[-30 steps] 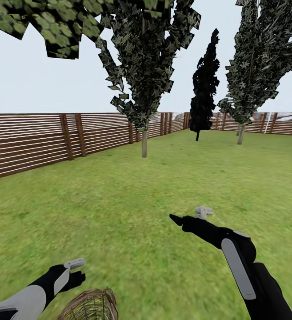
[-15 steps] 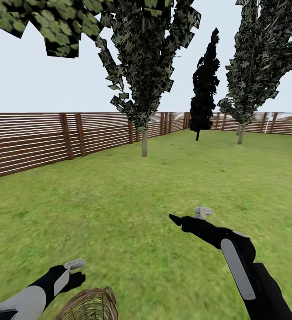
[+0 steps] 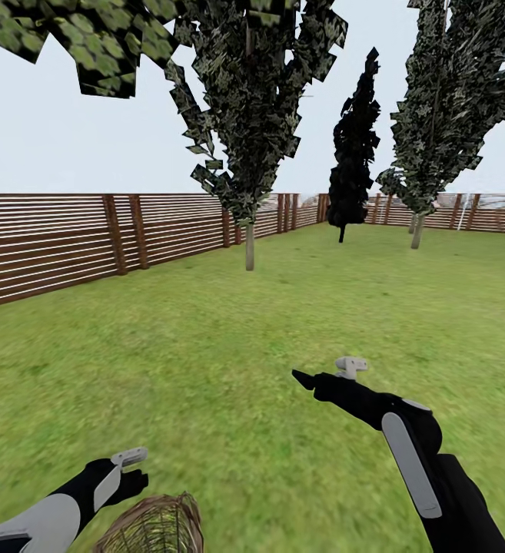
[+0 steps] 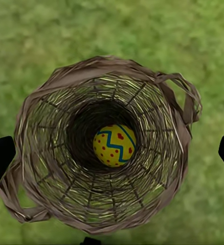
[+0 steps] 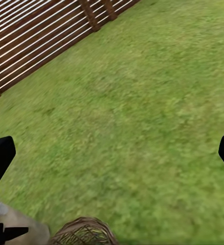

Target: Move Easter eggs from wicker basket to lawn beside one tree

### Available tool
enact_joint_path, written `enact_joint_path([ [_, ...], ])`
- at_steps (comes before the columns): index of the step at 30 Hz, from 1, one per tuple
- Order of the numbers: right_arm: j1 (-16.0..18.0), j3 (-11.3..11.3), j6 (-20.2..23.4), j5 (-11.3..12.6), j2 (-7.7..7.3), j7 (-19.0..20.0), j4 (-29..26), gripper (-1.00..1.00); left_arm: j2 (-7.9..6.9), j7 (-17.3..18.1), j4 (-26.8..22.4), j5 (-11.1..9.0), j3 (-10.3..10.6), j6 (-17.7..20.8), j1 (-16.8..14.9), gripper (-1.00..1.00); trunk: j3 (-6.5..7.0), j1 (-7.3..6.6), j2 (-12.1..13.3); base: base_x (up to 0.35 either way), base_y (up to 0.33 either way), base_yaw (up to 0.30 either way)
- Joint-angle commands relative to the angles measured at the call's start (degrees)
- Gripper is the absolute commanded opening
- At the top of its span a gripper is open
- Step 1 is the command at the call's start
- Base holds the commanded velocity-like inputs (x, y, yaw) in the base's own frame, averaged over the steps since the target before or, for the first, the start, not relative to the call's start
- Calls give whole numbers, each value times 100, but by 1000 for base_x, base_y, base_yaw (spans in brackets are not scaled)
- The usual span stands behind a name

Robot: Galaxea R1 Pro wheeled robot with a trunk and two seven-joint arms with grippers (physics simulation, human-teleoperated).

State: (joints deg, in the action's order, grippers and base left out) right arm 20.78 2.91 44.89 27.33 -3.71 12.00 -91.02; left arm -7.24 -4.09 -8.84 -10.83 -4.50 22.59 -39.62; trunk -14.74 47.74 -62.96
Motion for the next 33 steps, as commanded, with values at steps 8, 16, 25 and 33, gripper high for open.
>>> enact_joint_path([
  [8, 10, -1, 20, -17, -5, 22, -4, 100, 3, -30, -13, -36, -43, 35, -1, 100, -152, 177, -328, 0, 0, 0],
  [16, 6, -8, 29, -17, 14, 23, -4, 100, 0, -26, -13, -35, -43, 35, -1, 100, -295, 353, -648, 0, 0, 0],
  [25, 5, -34, 41, -17, 55, 99, -4, 100, -7, -21, -13, -38, -45, 35, -1, 100, -457, 550, -1009, 0, 0, 0],
  [33, -13, -44, 25, -17, 56, 101, -4, 100, -5, -21, -13, -35, -44, 35, -1, 100, -601, 726, -1330, 0, 0, 0],
])
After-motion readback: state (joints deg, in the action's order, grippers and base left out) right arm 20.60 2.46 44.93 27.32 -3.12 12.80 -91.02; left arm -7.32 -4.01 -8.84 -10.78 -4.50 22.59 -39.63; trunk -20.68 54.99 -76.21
